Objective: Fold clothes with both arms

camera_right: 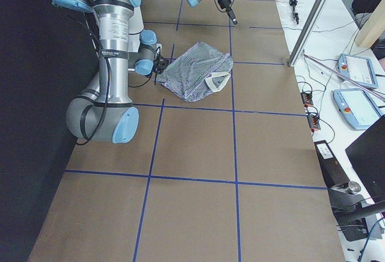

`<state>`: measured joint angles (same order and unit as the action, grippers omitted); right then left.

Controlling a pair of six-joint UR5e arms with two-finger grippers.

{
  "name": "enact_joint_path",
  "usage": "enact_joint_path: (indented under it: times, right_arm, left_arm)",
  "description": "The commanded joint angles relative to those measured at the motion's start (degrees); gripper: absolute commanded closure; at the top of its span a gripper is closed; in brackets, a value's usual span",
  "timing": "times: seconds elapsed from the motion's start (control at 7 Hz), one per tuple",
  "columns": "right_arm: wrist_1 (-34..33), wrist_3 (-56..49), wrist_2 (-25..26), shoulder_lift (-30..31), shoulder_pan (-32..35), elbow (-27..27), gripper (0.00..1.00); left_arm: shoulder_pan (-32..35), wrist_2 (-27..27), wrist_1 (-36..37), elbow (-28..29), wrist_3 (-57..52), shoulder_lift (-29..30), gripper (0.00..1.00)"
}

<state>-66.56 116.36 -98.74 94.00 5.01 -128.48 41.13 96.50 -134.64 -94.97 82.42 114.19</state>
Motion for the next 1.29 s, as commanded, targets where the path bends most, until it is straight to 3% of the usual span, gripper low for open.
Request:
enact_joint_path:
  times: [0.0, 0.29, 0.43, 0.71, 1.14]
  right_arm:
    - [0.29, 0.36, 6.7, -0.38, 5.33, -4.06, 0.0]
    - [0.65, -1.39, 3.84, -3.8, 17.52, -2.23, 0.0]
    - [0.65, -3.75, -0.53, -5.04, 22.02, -0.65, 0.0]
    - [0.73, -4.3, -1.1, -5.58, 22.24, 2.17, 0.0]
    - [0.65, -4.3, -1.02, -5.49, 22.42, 2.53, 0.0]
  left_arm:
    - [-5.4, 3.69, 2.86, -7.3, 7.9, -5.08, 0.38]
    - [-12.26, -0.6, 3.5, -9.62, 11.26, -9.24, 0.35]
    - [-14.13, -2.09, 5.94, -8.93, 11.36, -8.98, 0.35]
    - [-18.33, -4.37, 19.77, -9.27, 11.53, -2.95, 0.32]
    - [-19.07, -5.45, 21.7, -8.66, 11.27, -2.83, 0.32]
